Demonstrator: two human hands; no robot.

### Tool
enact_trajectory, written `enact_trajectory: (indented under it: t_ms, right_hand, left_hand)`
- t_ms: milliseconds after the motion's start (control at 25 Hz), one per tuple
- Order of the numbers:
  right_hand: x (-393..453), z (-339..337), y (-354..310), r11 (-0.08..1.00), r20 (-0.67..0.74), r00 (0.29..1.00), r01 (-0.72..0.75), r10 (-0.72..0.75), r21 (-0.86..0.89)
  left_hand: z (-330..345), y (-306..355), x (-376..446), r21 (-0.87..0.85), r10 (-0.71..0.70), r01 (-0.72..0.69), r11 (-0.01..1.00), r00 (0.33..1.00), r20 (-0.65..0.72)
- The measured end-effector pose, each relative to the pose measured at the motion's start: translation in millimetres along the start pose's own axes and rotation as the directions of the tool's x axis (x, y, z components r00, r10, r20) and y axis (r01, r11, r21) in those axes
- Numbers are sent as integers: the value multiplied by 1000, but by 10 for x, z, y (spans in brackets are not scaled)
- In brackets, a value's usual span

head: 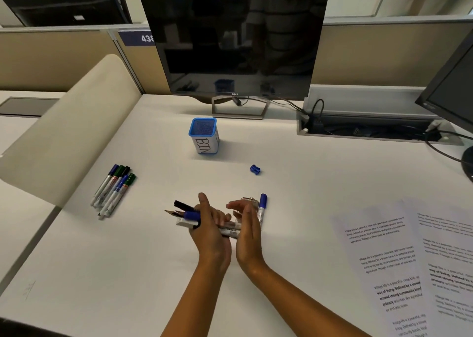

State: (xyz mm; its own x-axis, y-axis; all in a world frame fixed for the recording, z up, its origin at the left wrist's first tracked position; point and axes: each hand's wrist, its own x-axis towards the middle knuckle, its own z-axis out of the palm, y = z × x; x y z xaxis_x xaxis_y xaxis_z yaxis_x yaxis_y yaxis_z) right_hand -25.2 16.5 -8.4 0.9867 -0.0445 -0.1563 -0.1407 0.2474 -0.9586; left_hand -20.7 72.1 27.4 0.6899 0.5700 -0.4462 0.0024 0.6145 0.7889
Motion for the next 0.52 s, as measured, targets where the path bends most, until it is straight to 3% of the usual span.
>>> enact_trajectory:
  t_ms: [80,200,320,440,520]
  right_hand:
    - [30,-84,49,993,-16,998,60,-62,-104]
    - [188,-331,79,971,-227,964,87,-138,-221]
    - [322,-617,148,907,-263,941,90,-212,-410]
    - [390,-736,244,896,-231,965,9,-125,-445]
    - [407,-750,287,875,-202,975,-15,-95,-484]
  left_hand:
    - [-27,49,96,220,181,-173,960,983,-14]
    - [-144,-12,342,384,340,-310,870,940,-12]
    - [-314,-170,520,401,316,-285,871,949,-13]
    - [-348,-250,486,444,273,-256,859,962,27]
    - [-306,-229,483,455,324,-313,833,944,57]
